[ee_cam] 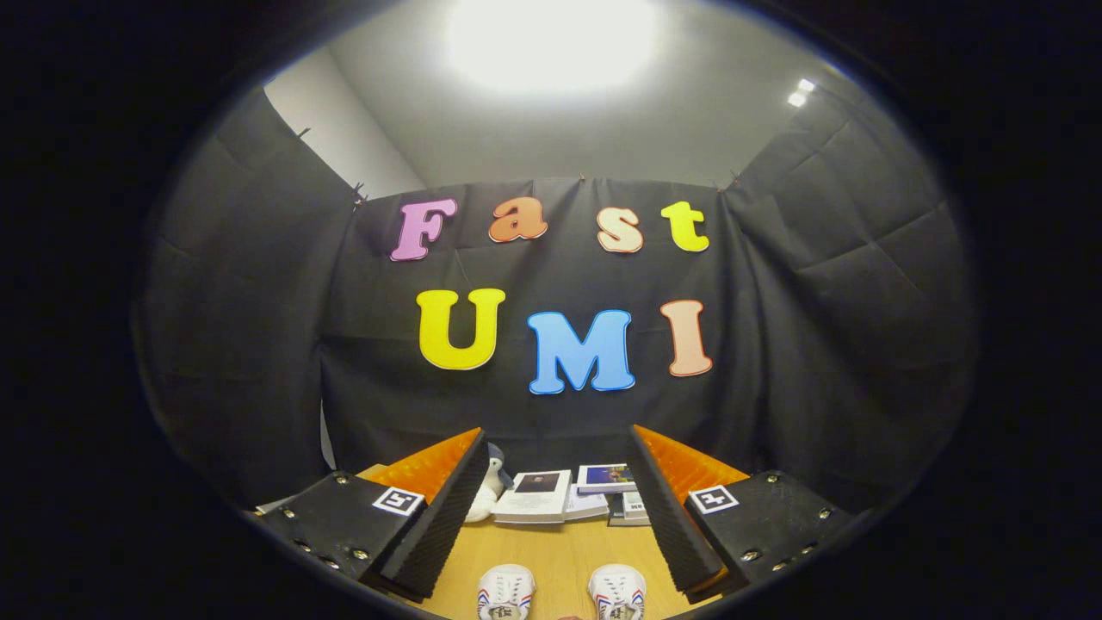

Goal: Open the storage box then place both shoes into the box .Put the left shoe in first, then the right shoe, with the right side of both shoes facing outward in a uniform manner.

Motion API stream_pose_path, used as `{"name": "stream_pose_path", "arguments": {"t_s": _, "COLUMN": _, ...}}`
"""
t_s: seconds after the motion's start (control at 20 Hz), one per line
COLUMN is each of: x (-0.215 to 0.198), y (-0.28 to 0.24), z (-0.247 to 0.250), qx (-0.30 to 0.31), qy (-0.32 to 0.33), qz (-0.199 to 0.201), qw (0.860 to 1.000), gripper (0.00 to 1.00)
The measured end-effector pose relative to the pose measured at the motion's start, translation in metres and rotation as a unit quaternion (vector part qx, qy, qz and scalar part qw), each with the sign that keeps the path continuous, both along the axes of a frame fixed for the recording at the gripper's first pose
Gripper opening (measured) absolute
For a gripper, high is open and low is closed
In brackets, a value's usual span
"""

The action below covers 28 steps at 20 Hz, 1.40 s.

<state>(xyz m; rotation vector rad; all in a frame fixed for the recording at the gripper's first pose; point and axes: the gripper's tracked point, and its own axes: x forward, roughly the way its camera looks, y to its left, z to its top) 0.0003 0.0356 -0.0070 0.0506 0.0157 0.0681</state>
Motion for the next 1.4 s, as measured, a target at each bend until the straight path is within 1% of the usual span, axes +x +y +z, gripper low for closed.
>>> {"name": "stream_pose_path", "arguments": {"t_s": 0.15, "x": 0.0, "y": 0.011, "z": -0.016, "qx": 0.038, "qy": 0.031, "qz": 0.022, "qw": 0.999, "gripper": 0.96}}
{"name": "stream_pose_path", "arguments": {"t_s": 0.3, "x": 0.0, "y": 0.023, "z": -0.031, "qx": 0.081, "qy": 0.058, "qz": 0.04, "qw": 0.994, "gripper": 0.96}}
{"name": "stream_pose_path", "arguments": {"t_s": 0.45, "x": 0.001, "y": 0.048, "z": -0.049, "qx": 0.142, "qy": 0.094, "qz": 0.088, "qw": 0.981, "gripper": 0.96}}
{"name": "stream_pose_path", "arguments": {"t_s": 0.55, "x": 0.001, "y": 0.059, "z": -0.066, "qx": 0.181, "qy": 0.125, "qz": 0.105, "qw": 0.97, "gripper": 0.96}}
{"name": "stream_pose_path", "arguments": {"t_s": 0.65, "x": 0.002, "y": 0.071, "z": -0.083, "qx": 0.218, "qy": 0.154, "qz": 0.119, "qw": 0.956, "gripper": 0.96}}
{"name": "stream_pose_path", "arguments": {"t_s": 0.7, "x": 0.001, "y": 0.077, "z": -0.092, "qx": 0.238, "qy": 0.171, "qz": 0.128, "qw": 0.947, "gripper": 0.96}}
{"name": "stream_pose_path", "arguments": {"t_s": 0.85, "x": -0.002, "y": 0.091, "z": -0.121, "qx": 0.302, "qy": 0.227, "qz": 0.142, "qw": 0.915, "gripper": 0.96}}
{"name": "stream_pose_path", "arguments": {"t_s": 1.0, "x": -0.003, "y": 0.103, "z": -0.14, "qx": 0.358, "qy": 0.265, "qz": 0.146, "qw": 0.883, "gripper": 0.95}}
{"name": "stream_pose_path", "arguments": {"t_s": 1.2, "x": -0.01, "y": 0.128, "z": -0.163, "qx": 0.394, "qy": 0.31, "qz": 0.173, "qw": 0.848, "gripper": 0.95}}
{"name": "stream_pose_path", "arguments": {"t_s": 1.4, "x": -0.019, "y": 0.152, "z": -0.183, "qx": 0.407, "qy": 0.348, "qz": 0.19, "qw": 0.823, "gripper": 0.95}}
